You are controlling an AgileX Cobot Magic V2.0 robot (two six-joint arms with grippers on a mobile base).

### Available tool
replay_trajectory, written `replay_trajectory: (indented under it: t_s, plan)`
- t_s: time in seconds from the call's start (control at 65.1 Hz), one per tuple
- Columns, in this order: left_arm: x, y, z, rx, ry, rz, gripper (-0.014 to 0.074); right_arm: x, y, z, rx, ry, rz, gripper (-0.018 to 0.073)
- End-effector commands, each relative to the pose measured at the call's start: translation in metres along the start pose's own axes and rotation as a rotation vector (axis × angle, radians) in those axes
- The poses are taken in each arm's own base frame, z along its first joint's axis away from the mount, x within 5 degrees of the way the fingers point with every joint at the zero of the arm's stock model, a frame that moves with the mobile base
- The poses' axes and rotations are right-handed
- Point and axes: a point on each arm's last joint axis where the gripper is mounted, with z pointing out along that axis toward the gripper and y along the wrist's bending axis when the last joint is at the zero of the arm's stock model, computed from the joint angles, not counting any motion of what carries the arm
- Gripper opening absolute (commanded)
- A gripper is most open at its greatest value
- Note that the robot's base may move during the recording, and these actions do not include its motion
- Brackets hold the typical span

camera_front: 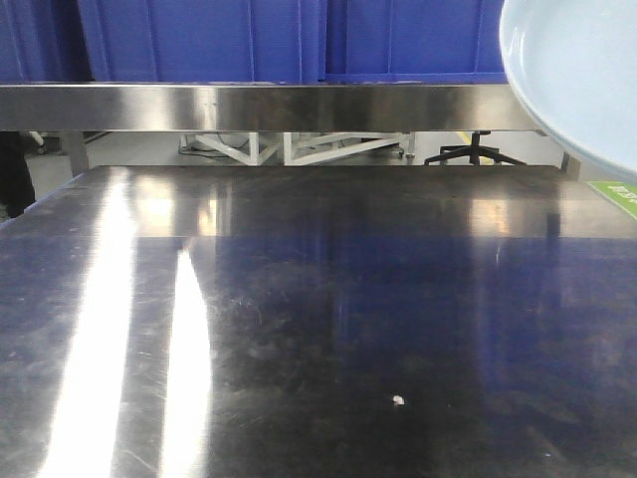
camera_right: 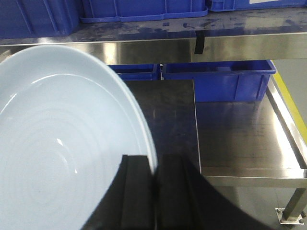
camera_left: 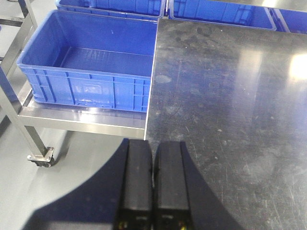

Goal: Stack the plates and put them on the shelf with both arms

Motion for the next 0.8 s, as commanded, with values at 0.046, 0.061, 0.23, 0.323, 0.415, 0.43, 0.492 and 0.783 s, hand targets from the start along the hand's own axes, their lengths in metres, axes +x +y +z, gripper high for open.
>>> replay_trajectory:
  t_s: [0.046, 0.061, 0.23, 0.323, 0.415, 0.43, 0.492, 0.783]
  plan:
    - [-0.0175, -0.0035, -0.0044, 0.026, -0.118, -0.002, 0.0085, -0.0188, 0.0030, -0.0045, -0.024, -0.129, -0.010, 0.0057]
    - [-0.0175, -0.0035, -0.0044, 0.026, -0.118, -0.002, 0.0085, -0.0188, 0.0030, -0.0045, -0.024, -0.129, -0.010, 0.0057]
    - [-0.0175, -0.0035, -0.0044, 0.026, -0.118, -0.002, 0.0085, -0.0188, 0.0030, -0.0045, -0.024, -0.129, -0.010, 0.0057]
    - [-0.0175, -0.0035, -0.0044, 0.026, -0.118, -0.002, 0.0085, -0.0188, 0.0030, -0.0045, -0.024, -0.129, -0.010, 0.0057]
    - [-0.0175, -0.0035, -0.0044, 0.026, -0.118, -0.002, 0.0085, -0.0188, 0.0030, -0.0045, -0.024, -0.129, -0.010, 0.0057]
    - [-0.0175, -0.0035, -0.0044, 0.026, -0.118, -0.002, 0.0085, -0.0188, 0.0030, -0.0045, -0.024, -0.129, -0.010, 0.0057]
    - [-0.0175, -0.0035, -0.0044, 0.026, -0.118, -0.002, 0.0085, -0.0188, 0.0030, -0.0045, -0.024, -0.129, -0.010, 0.0057]
    - [-0.0175, -0.0035, -0.0044, 0.026, -0.118, -0.002, 0.0085, -0.0188, 0.0030, -0.0045, -0.024, -0.129, -0.010, 0.0057]
